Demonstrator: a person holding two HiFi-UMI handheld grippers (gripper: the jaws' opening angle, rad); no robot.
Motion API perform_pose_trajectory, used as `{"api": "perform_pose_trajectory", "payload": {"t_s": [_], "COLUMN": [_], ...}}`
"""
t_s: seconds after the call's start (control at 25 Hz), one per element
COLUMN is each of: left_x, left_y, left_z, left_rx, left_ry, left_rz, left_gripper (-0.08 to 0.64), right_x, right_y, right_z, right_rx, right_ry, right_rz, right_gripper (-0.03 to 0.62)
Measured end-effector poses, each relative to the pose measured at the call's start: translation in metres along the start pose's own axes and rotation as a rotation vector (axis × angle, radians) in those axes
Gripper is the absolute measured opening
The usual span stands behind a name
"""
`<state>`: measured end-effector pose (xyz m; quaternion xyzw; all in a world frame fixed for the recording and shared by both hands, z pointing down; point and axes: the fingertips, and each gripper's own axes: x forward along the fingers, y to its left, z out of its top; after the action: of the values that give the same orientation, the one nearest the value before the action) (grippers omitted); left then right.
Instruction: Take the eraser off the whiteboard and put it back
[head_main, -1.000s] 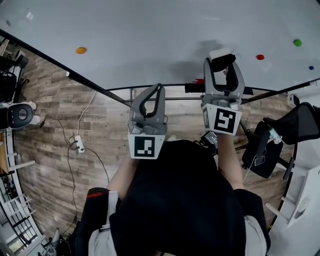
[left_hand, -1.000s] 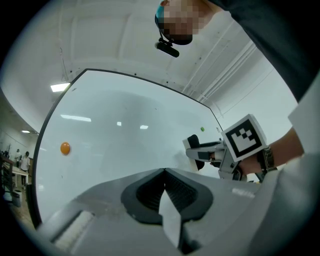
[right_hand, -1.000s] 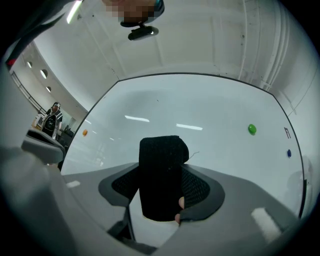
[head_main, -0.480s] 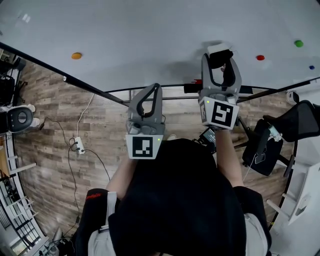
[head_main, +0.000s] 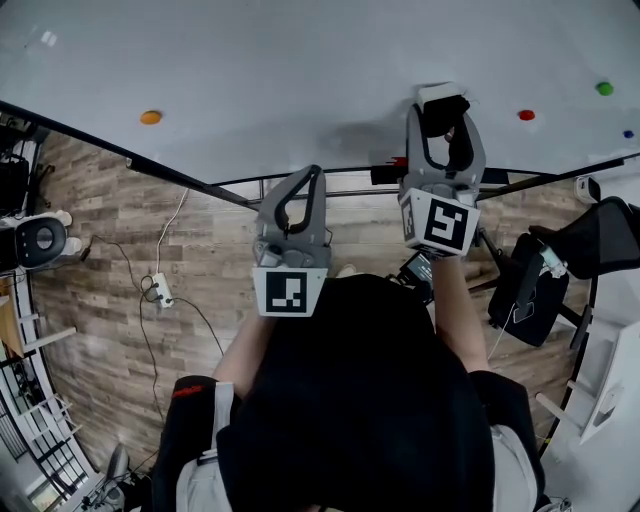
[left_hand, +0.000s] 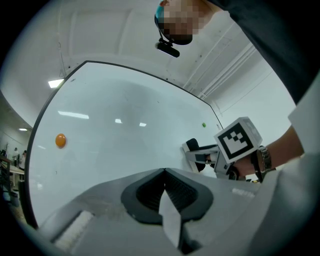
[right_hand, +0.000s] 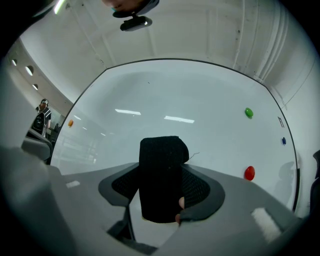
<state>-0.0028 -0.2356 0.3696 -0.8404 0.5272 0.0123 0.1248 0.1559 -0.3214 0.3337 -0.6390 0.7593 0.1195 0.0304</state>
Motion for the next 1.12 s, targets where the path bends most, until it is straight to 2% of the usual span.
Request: {"api": "perform_pose_trajectory", "payload": {"t_s": [0.12,0.24,0.4,0.56,0.76,1.12], "left_x": [0.0022,0.0015,0.0021,0.0008,-0.0018,-0.0053], "left_y": [0.0011,0.0004,0.0012,0.0022,0.003,0.003], "left_z": [0.0018,-0.0034,0.0002,-0.0017,-0.008,-0.0003], "left_rx": [-0.007,-0.029,0.004,0.002,-0.016,-0.006], "left_ry": [-0.012,0.013,-0.003,0.008,0.035,0.0], "left_rz": [0.001,-0.001,-0.007,-0.005,-0.003,0.003], "left_gripper": [0.003,0.002,0.003,0.003,0.003,0.002], "right_x": [-0.0001,0.0008,0.0008,0.0016,0.0052,0.0018], "right_y": [-0.0007,-0.0003,-0.0009,-0.0006,0.0049,0.0069], "right_z": [0.0007,0.001,0.0004,-0.0002,-0.0031,-0.0028], "right_rx": [-0.003,-0.023,-0.014,-0.005,0.003,0.019], "right_ry": [-0.006,0.002,0.008,0.019,0.033,0.038], "right_rz": [-0.013,-0.027,-0.059,-0.074,-0.058,-0.034], "right_gripper": [0.245,0.245,0.247,0.25,0.256,0.268]}}
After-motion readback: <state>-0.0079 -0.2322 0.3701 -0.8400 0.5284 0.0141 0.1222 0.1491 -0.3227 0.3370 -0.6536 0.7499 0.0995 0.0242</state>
